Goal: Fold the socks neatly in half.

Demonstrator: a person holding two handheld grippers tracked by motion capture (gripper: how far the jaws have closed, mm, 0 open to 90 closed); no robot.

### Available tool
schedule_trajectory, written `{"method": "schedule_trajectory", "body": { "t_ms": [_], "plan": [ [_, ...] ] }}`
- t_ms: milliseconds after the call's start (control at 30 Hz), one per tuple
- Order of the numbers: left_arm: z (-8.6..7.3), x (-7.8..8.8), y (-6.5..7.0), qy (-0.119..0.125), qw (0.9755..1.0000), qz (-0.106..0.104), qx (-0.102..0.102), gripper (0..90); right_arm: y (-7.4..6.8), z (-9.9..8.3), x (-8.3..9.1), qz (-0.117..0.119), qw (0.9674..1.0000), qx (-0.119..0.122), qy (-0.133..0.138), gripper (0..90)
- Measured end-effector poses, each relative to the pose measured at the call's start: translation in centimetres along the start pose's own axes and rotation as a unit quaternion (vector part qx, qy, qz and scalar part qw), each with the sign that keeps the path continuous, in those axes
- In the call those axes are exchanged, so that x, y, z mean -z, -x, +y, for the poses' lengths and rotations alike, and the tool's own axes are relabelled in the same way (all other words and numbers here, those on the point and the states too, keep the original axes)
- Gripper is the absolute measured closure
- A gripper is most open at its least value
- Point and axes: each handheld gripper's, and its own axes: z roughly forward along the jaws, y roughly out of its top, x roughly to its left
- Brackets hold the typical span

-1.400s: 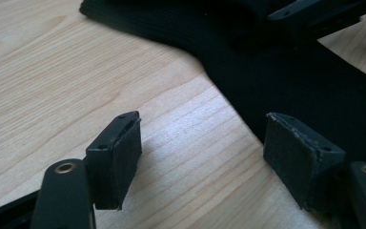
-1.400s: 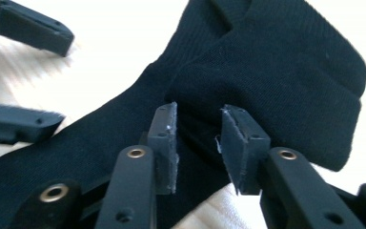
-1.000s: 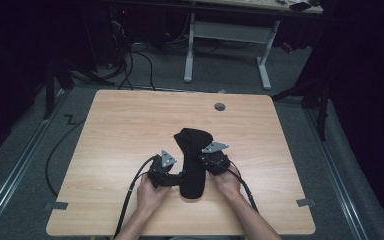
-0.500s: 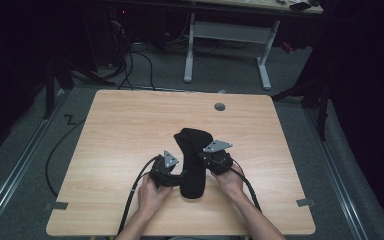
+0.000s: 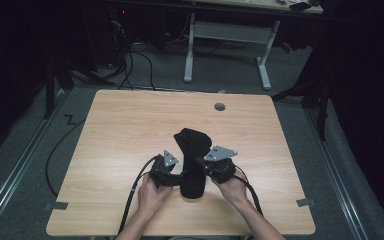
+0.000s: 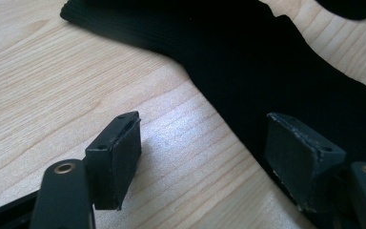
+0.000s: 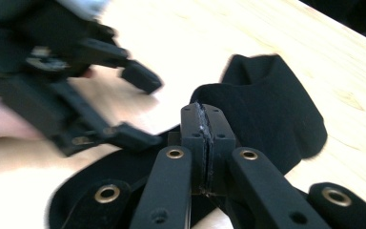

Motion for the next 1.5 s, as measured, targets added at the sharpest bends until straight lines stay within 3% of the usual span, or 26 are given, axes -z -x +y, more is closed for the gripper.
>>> {"method": "schedule_trajectory", "body": {
  "t_ms": [133, 300, 500, 633, 767, 833, 933, 1067, 1100, 1267, 1300, 1400, 1500],
  "plan": [
    [0.0, 0.0, 0.0, 0.0, 1.0, 0.0, 0.0, 28.9, -1.3, -0.3, 0.7, 0.019, 0.9998, 0.01, 0.002, 89.1],
    [0.0, 0.0, 0.0, 0.002, 1.0, 0.0, 0.002, 28.9, -2.5, -1.5, 0.9, 0.049, 0.9988, 0.002, -0.003, 89.0],
    [0.0, -0.1, 0.0, 0.002, 1.0, 0.001, 0.003, 28.9, -3.5, -2.0, 0.9, 0.063, 0.998, 0.008, -0.008, 88.9],
    [0.0, -0.1, 0.0, 0.002, 1.0, 0.001, 0.003, 28.9, -4.0, -3.4, -0.8, 0.08, 0.9959, 0.003, -0.042, 88.6],
    [0.0, -0.1, 0.0, 0.002, 1.0, 0.0, 0.004, 28.9, -4.2, -4.0, -1.6, 0.089, 0.9945, -0.002, -0.056, 87.1],
    [0.0, 0.0, 0.0, 0.002, 1.0, -0.001, 0.005, 29.2, -4.1, -4.3, -1.9, 0.099, 0.9932, -0.009, -0.059, 79.5],
    [0.0, 0.1, -0.2, 0.002, 1.0, -0.005, 0.002, 29.6, -3.9, -4.1, -1.5, 0.101, 0.9937, -0.013, -0.046, 77.3],
    [-0.1, 0.4, -0.3, 0.0, 1.0, -0.003, 0.008, 30.4, -2.8, -4.0, -0.5, 0.093, 0.9947, -0.039, -0.017, 73.7],
    [-0.1, 0.5, -0.4, -0.001, 1.0, 0.001, 0.005, 30.8, -2.3, -4.1, -0.7, 0.079, 0.9952, -0.054, -0.022, 72.2],
    [0.0, 1.0, -0.5, 0.002, 1.0, 0.007, 0.002, 30.8, -1.6, -4.3, -1.8, 0.058, 0.9948, -0.077, -0.033, 70.2],
    [0.0, 1.0, -0.5, -0.001, 1.0, 0.009, -0.002, 30.8, -1.5, -4.5, -2.6, 0.052, 0.9942, -0.082, -0.047, 69.9],
    [-0.1, 0.8, -0.3, -0.006, 0.9999, 0.011, -0.008, 30.8, -1.6, -4.6, -3.1, 0.052, 0.994, -0.08, -0.053, 70.6],
    [-0.1, 0.5, -0.2, -0.008, 0.9998, 0.011, -0.012, 30.8, -1.9, -4.6, -3.3, 0.054, 0.9946, -0.068, -0.058, 78.3]
  ]
}}
